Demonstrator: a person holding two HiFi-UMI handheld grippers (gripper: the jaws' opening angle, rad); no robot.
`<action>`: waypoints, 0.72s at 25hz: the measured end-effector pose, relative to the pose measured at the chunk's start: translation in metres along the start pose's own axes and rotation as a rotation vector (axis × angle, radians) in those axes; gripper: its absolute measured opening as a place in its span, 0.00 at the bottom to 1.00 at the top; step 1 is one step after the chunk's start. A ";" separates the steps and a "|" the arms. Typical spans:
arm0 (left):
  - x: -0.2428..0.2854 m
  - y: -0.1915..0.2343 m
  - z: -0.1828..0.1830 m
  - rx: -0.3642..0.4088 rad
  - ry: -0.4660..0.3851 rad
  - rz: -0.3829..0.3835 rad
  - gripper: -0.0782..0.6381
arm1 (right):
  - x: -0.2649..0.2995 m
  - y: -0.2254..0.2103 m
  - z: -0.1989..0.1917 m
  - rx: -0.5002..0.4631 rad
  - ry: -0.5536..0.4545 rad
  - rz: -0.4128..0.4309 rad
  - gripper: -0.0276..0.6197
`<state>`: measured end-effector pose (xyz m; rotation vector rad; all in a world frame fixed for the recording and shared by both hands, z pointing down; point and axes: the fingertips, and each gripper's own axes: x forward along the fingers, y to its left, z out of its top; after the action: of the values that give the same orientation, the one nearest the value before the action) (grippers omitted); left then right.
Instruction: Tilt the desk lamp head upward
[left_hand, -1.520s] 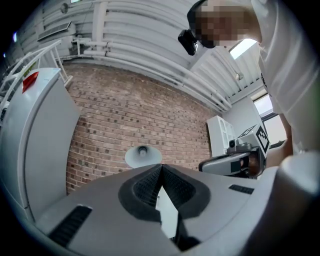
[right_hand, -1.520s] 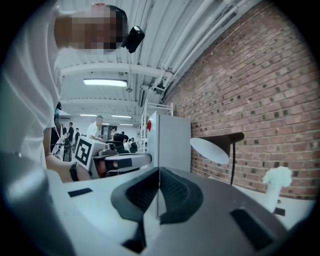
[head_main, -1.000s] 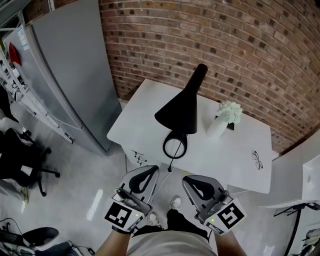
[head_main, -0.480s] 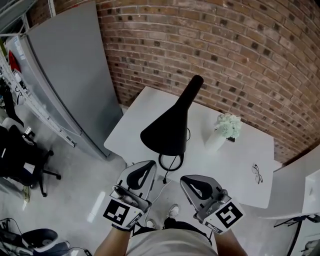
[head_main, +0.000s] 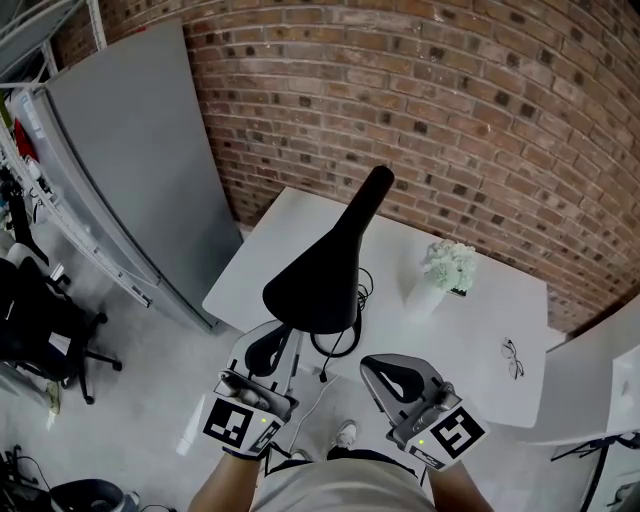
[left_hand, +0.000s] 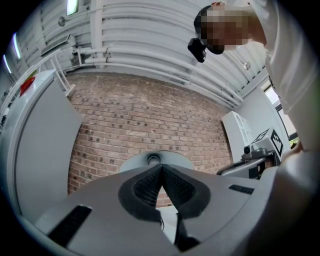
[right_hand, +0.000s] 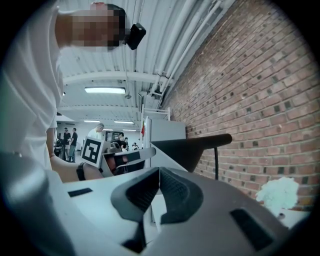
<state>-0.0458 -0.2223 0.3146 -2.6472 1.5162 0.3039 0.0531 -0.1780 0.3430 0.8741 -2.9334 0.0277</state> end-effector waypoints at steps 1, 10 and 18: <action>0.001 0.000 0.000 0.001 -0.002 0.001 0.12 | 0.000 -0.001 0.000 0.001 0.000 0.001 0.07; 0.010 -0.002 0.002 0.013 -0.013 0.018 0.12 | -0.002 -0.015 -0.005 0.016 -0.007 0.013 0.07; 0.013 -0.004 0.009 0.035 -0.030 0.033 0.12 | 0.002 -0.021 -0.006 0.018 -0.017 0.040 0.07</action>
<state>-0.0374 -0.2301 0.3029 -2.5820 1.5426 0.3144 0.0634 -0.1967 0.3489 0.8216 -2.9707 0.0495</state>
